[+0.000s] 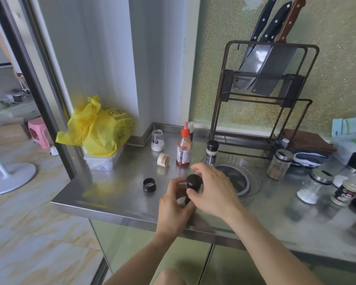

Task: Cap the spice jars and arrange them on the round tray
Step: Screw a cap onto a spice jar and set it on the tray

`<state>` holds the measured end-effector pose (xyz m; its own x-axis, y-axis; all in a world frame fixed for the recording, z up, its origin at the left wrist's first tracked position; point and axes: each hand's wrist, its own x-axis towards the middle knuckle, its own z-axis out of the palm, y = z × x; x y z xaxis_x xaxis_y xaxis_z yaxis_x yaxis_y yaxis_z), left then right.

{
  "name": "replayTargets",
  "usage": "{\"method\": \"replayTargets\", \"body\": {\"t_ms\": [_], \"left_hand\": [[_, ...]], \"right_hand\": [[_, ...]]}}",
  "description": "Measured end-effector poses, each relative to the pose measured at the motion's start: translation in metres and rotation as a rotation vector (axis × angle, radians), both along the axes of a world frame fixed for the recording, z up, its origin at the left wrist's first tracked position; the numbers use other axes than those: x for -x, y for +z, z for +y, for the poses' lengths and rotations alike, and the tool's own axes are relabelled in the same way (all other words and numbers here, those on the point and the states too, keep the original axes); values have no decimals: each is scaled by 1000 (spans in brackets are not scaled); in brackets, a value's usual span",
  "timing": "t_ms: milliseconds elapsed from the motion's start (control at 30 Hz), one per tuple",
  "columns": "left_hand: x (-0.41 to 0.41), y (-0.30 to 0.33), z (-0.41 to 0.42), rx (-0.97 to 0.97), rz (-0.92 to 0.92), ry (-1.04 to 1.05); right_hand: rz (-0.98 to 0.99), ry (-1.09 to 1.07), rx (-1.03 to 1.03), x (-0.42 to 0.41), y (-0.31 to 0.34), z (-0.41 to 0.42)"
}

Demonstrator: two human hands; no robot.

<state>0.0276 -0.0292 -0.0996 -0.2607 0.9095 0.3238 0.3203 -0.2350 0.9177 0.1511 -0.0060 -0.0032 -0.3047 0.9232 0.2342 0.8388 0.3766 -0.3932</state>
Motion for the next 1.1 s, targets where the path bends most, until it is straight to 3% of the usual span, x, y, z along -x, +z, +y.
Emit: {"method": "replayTargets", "body": {"t_ms": [333,567,733,1100], "left_hand": [[-2,-1,1,36,54,76],[-1,-2,2,44,44,24],[2,-10,7,68,73,-8],[-2,-17,21,144,184,20]], "right_hand": [[163,-151,-189,17,-28,-6],[231,-179,50,6,-42,-7],[468,-361,-78,-12,-11,33],[325,-378,42,-11,-23,99]]}}
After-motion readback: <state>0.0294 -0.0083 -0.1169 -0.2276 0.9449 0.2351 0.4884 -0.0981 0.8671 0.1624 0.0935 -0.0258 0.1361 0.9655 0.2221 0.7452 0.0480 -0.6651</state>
